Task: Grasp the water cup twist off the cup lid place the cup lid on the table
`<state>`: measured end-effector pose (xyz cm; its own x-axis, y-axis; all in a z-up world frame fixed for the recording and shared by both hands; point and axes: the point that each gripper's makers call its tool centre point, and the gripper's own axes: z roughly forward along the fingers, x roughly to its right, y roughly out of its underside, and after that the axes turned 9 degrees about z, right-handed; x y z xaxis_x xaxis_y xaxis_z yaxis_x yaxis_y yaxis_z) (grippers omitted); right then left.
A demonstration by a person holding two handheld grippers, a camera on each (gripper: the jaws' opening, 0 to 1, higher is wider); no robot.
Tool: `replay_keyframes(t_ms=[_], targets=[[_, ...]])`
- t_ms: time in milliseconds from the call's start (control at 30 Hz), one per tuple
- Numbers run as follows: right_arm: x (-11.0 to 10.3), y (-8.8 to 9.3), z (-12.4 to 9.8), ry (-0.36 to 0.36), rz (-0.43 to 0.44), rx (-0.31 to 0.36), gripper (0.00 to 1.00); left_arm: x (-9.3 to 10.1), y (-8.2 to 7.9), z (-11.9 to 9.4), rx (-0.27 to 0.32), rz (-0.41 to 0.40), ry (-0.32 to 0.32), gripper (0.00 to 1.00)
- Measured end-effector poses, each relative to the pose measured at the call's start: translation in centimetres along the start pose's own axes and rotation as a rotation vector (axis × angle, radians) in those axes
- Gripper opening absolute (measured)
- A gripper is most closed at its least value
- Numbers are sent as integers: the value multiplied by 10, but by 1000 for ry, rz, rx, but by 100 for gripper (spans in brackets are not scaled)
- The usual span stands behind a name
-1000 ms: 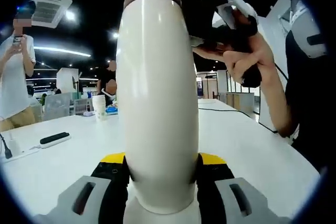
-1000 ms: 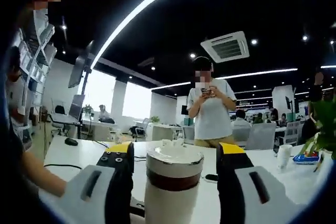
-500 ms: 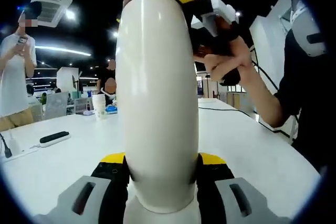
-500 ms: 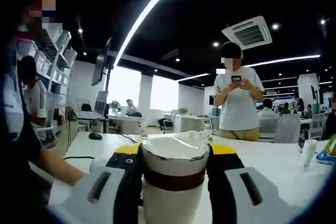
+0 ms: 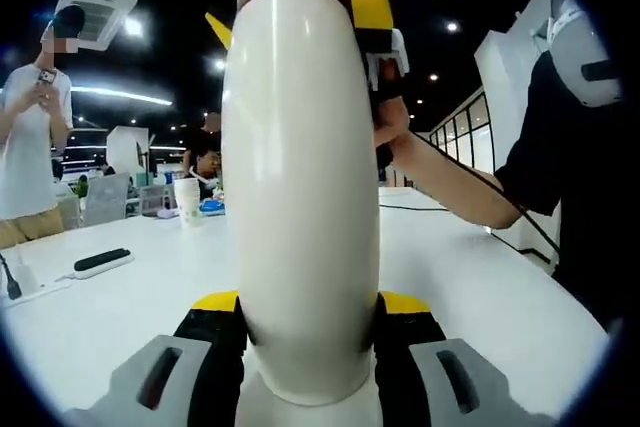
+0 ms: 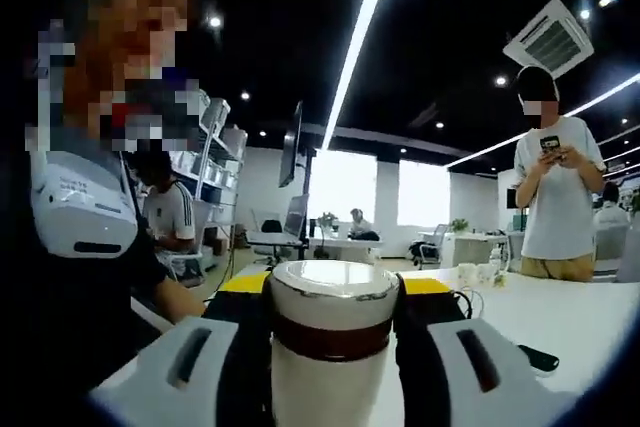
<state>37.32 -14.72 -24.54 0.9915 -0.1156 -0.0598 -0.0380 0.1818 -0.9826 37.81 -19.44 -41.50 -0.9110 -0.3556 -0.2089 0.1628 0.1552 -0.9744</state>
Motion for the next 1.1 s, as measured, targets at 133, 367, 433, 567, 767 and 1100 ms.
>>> replay_keyframes(t_ms=[133, 367, 433, 567, 767, 1100], targets=[[5, 6, -2, 102, -6, -10, 56, 1, 0, 0, -1, 5, 1, 51], [5, -2, -18, 445, 42, 101, 65, 1, 0, 1, -4, 8, 0, 51], [6, -5, -24, 564, 14, 126, 62, 1, 0, 1, -5, 9, 0, 51], [5, -7, -22, 636, -71, 129, 55, 1, 0, 1, -7, 11, -2, 51], [14, 3, -11, 649, -59, 68, 50, 2, 0, 1, -12, 14, -4, 51], [8, 5, -10, 461, -40, 12, 49, 3, 0, 1, -12, 12, -2, 51]])
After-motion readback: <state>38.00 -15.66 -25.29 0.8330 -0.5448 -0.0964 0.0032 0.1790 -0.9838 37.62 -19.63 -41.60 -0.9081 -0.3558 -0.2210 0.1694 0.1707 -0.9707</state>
